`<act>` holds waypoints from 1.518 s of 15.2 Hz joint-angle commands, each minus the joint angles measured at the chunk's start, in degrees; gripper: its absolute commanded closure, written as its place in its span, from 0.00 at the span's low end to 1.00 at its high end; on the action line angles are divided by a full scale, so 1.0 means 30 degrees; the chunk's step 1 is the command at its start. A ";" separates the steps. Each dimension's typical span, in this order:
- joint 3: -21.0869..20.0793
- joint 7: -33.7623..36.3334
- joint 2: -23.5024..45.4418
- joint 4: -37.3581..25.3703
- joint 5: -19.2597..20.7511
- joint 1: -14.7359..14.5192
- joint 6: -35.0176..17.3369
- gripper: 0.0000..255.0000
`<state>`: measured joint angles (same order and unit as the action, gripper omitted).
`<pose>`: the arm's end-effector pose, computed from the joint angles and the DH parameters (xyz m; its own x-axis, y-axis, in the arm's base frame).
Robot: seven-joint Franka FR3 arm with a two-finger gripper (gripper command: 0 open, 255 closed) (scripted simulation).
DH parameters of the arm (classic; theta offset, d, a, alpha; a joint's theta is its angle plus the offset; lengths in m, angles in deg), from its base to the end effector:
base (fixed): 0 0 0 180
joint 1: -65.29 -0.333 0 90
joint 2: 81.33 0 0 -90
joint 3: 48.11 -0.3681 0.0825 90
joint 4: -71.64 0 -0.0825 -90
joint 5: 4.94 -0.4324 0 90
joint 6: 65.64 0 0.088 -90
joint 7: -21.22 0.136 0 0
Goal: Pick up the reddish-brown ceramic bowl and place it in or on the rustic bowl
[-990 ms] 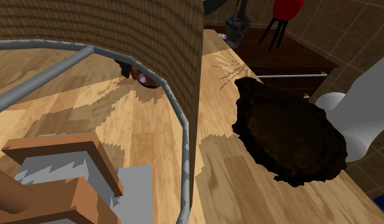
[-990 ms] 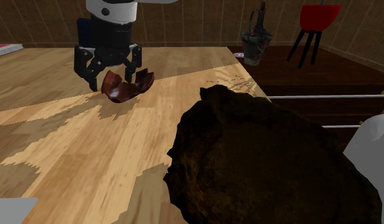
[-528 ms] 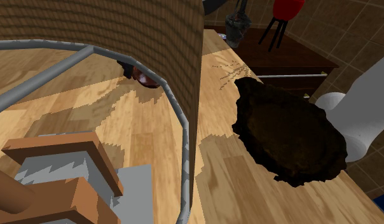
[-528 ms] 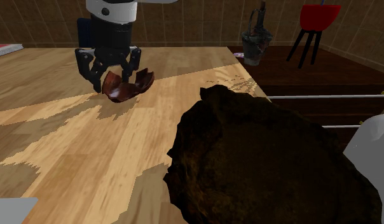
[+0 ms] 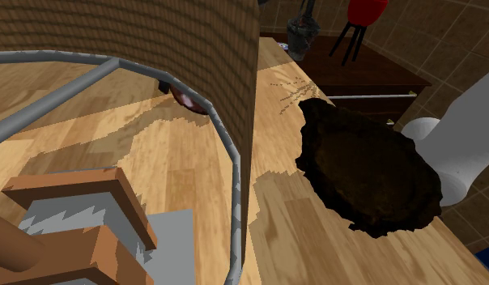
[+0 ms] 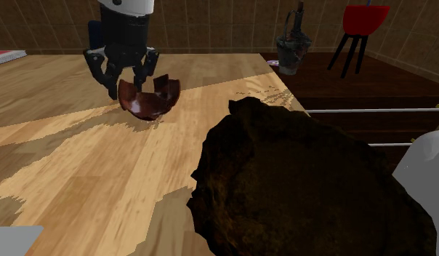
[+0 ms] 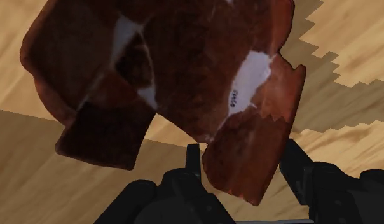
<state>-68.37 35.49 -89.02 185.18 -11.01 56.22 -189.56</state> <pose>0.5145 0.3070 0.5630 0.9407 0.1932 0.2788 0.2358 -0.9633 -0.1280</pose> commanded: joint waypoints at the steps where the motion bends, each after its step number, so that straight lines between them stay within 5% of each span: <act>1: 0.0020 0.0015 -0.0111 -0.0380 -0.0016 0.0004 0.0490 1.00; 23: 0.0045 0.0533 0.0649 -0.6867 0.0471 0.0105 0.6241 1.00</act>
<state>-68.24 37.03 -87.27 165.55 -9.68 56.52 -171.64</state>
